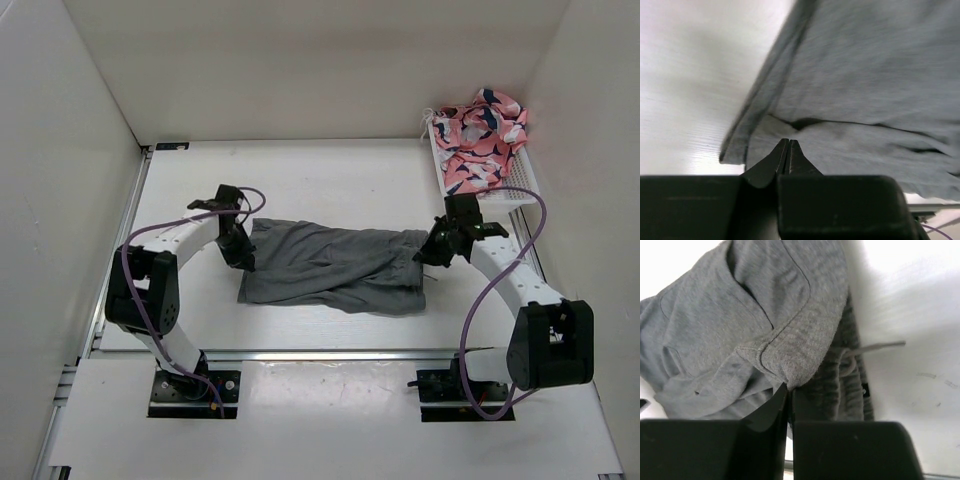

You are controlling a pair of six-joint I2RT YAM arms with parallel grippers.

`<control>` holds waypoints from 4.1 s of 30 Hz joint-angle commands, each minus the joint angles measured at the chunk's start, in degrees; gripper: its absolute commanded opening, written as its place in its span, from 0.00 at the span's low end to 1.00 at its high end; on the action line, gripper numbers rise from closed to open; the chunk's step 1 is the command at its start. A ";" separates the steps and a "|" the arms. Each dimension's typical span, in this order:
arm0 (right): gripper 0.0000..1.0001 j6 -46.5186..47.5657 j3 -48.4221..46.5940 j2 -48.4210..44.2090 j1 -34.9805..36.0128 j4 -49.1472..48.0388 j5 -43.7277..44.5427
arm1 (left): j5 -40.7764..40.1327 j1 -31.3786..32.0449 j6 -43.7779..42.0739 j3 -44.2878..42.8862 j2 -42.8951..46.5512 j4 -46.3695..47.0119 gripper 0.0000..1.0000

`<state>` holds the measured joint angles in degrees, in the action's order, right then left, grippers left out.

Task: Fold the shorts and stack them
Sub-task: Fold the shorts

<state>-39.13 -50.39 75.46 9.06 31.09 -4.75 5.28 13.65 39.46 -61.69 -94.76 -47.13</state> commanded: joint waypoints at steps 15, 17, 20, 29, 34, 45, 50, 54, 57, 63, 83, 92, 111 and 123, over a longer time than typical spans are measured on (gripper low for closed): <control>0.00 11.45 -8.33 -0.83 1.57 2.66 6.86 | 2.95 0.32 -7.91 -12.59 -0.42 -8.41 0.40; 0.00 12.15 -6.39 -1.37 2.10 2.66 7.39 | 3.51 3.29 -7.91 -9.17 -0.42 -7.71 0.80; 0.00 12.68 -5.33 -2.07 2.10 3.19 7.39 | 2.03 6.81 -7.04 -7.22 -1.73 -7.09 0.88; 0.00 12.68 -5.33 -1.55 2.10 3.19 7.92 | -5.45 8.15 -4.48 -8.97 -8.84 -4.46 0.74; 0.00 12.68 -5.86 -1.55 2.10 3.71 8.45 | -5.45 8.15 -4.48 -9.85 -11.06 -3.93 0.65; 0.08 12.68 -5.86 -1.02 2.10 4.33 9.58 | -7.04 8.15 -3.43 -9.85 -6.58 -5.07 0.43; 0.51 12.68 -7.26 -1.02 2.10 7.92 12.48 | -7.04 8.15 -3.43 -9.85 -6.58 -5.07 0.28; 0.56 9.44 -10.51 -2.68 2.63 12.76 13.19 | -7.04 8.15 -3.43 -9.33 -6.58 -5.07 0.11; 0.56 4.52 -13.94 -3.30 2.63 16.19 11.09 | -7.73 8.15 -2.91 -9.32 -6.06 -5.07 0.11; 0.54 -9.10 -15.88 -0.24 2.63 14.80 -3.22 | -8.35 8.15 -2.90 -10.37 -5.43 -5.60 0.11; 0.70 -22.56 -6.31 13.21 -5.63 3.98 -8.08 | -7.83 8.15 -3.95 -12.14 -5.96 -5.60 0.11; 0.61 -7.48 -13.84 12.88 1.73 8.35 6.30 | -7.83 8.15 -3.95 -12.14 -5.96 -5.60 0.11; 0.59 25.93 -10.96 13.57 10.19 7.15 14.52 | -8.97 7.09 -4.48 -12.66 -5.43 -6.65 0.11; 0.66 33.85 -8.67 13.22 6.07 4.76 -6.84 | -8.97 7.09 -4.48 -13.72 -5.43 -7.18 0.11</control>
<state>-9.93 -58.94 89.95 16.58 36.91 -2.85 -2.44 21.10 35.44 -73.25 -103.63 -54.02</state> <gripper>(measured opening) 0.649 0.169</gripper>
